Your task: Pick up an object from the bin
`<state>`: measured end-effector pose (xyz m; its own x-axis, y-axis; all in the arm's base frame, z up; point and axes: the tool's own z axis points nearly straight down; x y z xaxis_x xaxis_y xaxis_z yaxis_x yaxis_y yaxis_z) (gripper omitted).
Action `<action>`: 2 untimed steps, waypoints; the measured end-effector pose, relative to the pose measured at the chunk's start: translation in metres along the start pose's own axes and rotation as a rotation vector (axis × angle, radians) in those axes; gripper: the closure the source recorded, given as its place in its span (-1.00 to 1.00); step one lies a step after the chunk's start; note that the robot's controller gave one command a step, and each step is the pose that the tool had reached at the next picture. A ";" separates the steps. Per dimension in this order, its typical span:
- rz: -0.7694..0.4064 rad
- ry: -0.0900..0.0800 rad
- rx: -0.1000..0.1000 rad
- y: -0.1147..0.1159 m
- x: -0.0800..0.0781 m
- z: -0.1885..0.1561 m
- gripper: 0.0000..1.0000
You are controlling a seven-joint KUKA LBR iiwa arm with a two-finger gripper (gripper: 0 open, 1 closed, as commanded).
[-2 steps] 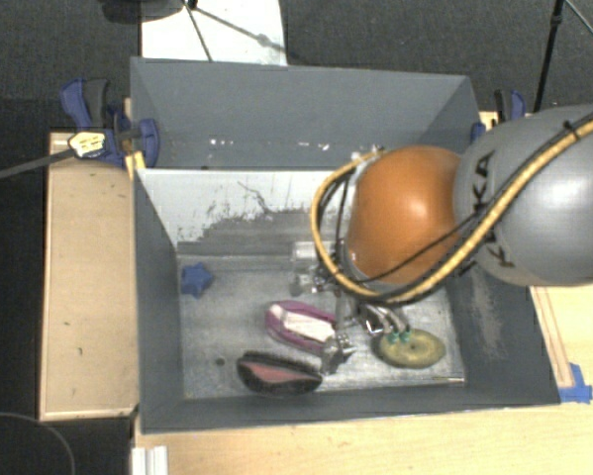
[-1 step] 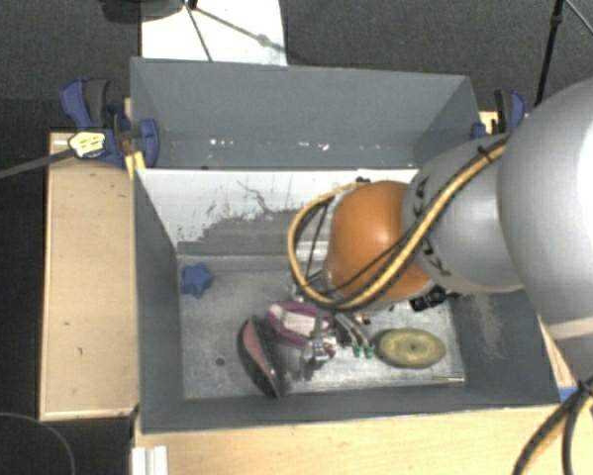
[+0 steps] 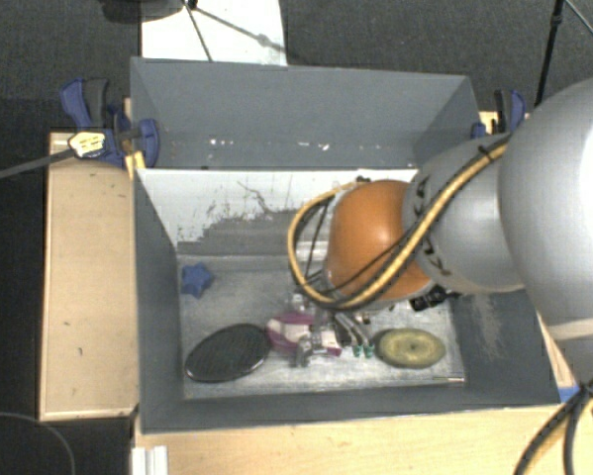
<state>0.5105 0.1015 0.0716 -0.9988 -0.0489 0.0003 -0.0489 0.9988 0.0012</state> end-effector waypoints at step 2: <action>0.003 0.000 0.000 0.000 0.000 0.000 1.00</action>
Offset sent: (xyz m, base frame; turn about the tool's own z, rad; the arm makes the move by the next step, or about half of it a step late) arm 0.0000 0.0000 0.0000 0.0000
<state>0.5104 0.1015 0.0715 -0.9990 -0.0456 0.0008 -0.0456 0.9990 0.0013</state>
